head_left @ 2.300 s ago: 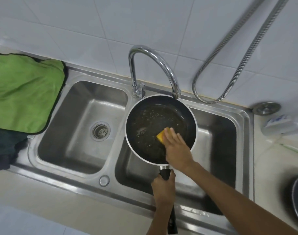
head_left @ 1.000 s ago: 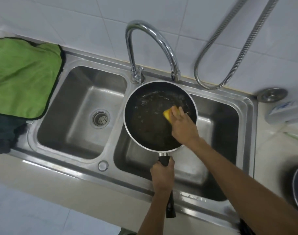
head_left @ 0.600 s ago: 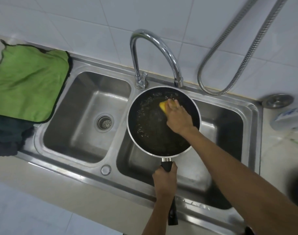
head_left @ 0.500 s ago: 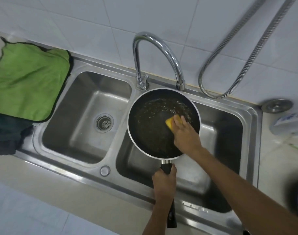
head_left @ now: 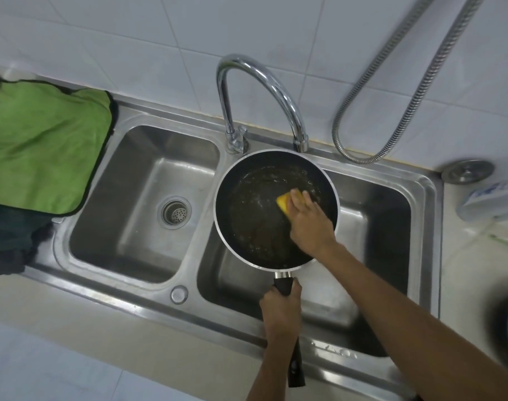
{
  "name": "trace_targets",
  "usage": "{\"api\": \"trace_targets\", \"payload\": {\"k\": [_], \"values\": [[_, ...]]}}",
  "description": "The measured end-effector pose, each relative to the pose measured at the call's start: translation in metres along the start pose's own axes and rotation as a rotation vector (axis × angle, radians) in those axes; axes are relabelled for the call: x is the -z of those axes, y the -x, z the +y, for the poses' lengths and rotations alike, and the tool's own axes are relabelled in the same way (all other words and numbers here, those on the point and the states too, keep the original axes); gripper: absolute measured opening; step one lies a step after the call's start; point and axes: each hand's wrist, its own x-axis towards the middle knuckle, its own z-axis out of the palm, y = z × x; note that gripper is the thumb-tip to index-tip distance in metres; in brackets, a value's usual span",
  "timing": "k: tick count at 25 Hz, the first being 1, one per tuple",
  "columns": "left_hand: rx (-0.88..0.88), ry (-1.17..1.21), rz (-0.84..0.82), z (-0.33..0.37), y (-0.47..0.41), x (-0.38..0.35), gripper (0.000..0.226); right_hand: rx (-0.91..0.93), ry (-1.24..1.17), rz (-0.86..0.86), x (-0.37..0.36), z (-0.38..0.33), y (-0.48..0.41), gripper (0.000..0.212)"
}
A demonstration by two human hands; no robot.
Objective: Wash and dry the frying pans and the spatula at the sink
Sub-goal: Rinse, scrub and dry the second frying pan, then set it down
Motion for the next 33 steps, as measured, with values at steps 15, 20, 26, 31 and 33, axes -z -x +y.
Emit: {"api": "trace_targets", "payload": {"k": [15, 20, 26, 31, 33], "values": [[-0.001, -0.032, 0.027, 0.002, -0.001, -0.002, 0.038, 0.005, -0.026, 0.013, -0.005, 0.007, 0.019, 0.078], [0.061, -0.049, 0.011, 0.004, 0.002, 0.002, 0.028, 0.145, -0.078, 0.007, -0.018, -0.060, 0.008, 0.074], [0.011, -0.051, 0.051, 0.003, 0.005, 0.000, 0.041, -0.030, 0.021, 0.039, 0.016, -0.010, -0.041, 0.073], [0.028, -0.048, 0.021, 0.007, 0.005, 0.001, 0.035, 0.102, -0.029, -0.034, -0.020, -0.026, 0.039, 0.075], [0.045, -0.037, 0.023, 0.012, 0.008, 0.002, 0.034, 0.160, -0.063, -0.047, -0.016, -0.053, 0.015, 0.074]]}}
